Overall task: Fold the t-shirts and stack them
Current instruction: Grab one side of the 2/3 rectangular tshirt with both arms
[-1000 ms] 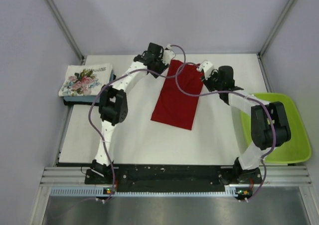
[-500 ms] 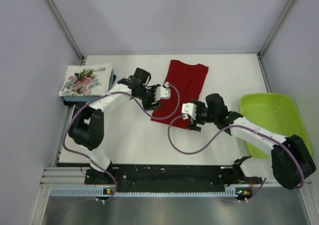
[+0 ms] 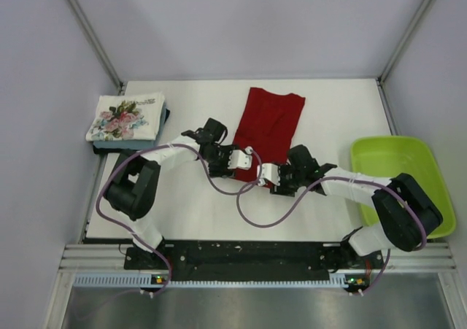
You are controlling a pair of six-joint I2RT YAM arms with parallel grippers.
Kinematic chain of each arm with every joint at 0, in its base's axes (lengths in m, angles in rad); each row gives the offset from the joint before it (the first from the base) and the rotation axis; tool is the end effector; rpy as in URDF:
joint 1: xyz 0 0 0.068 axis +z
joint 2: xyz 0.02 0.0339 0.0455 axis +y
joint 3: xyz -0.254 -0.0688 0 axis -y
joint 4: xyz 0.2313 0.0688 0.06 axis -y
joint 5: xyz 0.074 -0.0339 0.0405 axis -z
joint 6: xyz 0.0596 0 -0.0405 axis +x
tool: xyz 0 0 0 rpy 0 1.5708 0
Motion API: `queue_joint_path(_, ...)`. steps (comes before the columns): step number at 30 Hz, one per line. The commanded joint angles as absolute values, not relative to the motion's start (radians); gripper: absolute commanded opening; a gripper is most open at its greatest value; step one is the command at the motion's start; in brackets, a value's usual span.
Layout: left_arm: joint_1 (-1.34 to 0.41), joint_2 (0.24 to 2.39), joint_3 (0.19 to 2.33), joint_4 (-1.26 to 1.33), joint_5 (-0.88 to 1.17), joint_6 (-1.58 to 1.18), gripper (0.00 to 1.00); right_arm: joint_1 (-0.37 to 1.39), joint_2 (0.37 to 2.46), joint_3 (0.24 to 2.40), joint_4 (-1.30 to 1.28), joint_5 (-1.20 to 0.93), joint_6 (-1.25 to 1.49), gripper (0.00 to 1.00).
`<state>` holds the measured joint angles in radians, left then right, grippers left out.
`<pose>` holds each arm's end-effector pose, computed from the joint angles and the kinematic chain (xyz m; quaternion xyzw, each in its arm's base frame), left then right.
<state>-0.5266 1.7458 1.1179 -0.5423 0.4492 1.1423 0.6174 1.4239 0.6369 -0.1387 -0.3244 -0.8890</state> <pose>0.2779 -0.1915 0.1587 0.7376 0.6088 -0.1492 0.2510 0.2068 0.1701 0.1390 -0.6775 0.6478 0.1094 0.3307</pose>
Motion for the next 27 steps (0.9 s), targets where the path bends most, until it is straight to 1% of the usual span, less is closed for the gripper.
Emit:
queue_joint_path(1,-0.546,1.792,1.101,-0.526,0.385,1.184,0.67,0.646,1.451,0.652,-0.127,-0.290,-0.905,0.54)
queue_joint_path(3,-0.552,1.804,1.101,-0.541,0.365,1.190,0.65,0.652,1.459,0.652,-0.120,-0.285,-0.897,0.52)
queue_joint_path(5,-0.560,1.812,1.098,-0.552,0.357,1.195,0.62,0.653,1.468,0.660,-0.130,-0.273,-0.891,0.43)
queue_joint_path(6,-0.564,1.813,1.095,-0.555,0.356,1.195,0.62,0.653,1.468,0.661,-0.138,-0.268,-0.894,0.37)
queue_joint_path(7,-0.574,1.813,1.091,-0.557,0.347,1.198,0.59,0.653,1.467,0.661,-0.144,-0.264,-0.899,0.31)
queue_joint_path(8,-0.581,1.813,1.082,-0.542,0.324,1.195,0.52,0.653,1.460,0.661,-0.150,-0.267,-0.900,0.26)
queue_joint_path(9,-0.589,1.816,1.072,-0.519,0.298,1.186,0.39,0.653,1.456,0.663,-0.158,-0.270,-0.903,0.20)
queue_joint_path(10,-0.595,1.819,1.071,-0.505,0.267,1.172,0.19,0.655,1.450,0.666,-0.163,-0.271,-0.900,0.13)
queue_joint_path(11,-0.595,1.825,1.080,-0.503,0.249,1.154,0.04,0.655,1.437,0.670,-0.176,-0.273,-0.899,0.08)
queue_joint_path(12,-0.595,1.832,1.104,-0.537,0.212,1.119,0.00,0.657,1.424,0.675,-0.187,-0.273,-0.894,0.02)
queue_joint_path(13,-0.595,1.838,1.129,-0.567,0.201,1.089,0.00,0.660,1.410,0.680,-0.199,-0.273,-0.890,0.00)
queue_joint_path(16,-0.594,1.810,1.181,-0.665,0.175,1.016,0.00,0.670,1.338,0.690,-0.251,-0.281,-0.876,0.00)
queue_joint_path(19,-0.594,1.714,1.155,-0.750,0.187,0.989,0.00,0.695,1.240,0.698,-0.323,-0.287,-0.851,0.00)
queue_joint_path(22,-0.597,1.613,1.155,-0.866,0.213,0.979,0.00,0.712,1.117,0.718,-0.446,-0.324,-0.842,0.00)
queue_joint_path(27,-0.606,1.505,1.212,-1.110,0.296,0.956,0.00,0.730,0.947,0.787,-0.699,-0.455,-0.868,0.00)
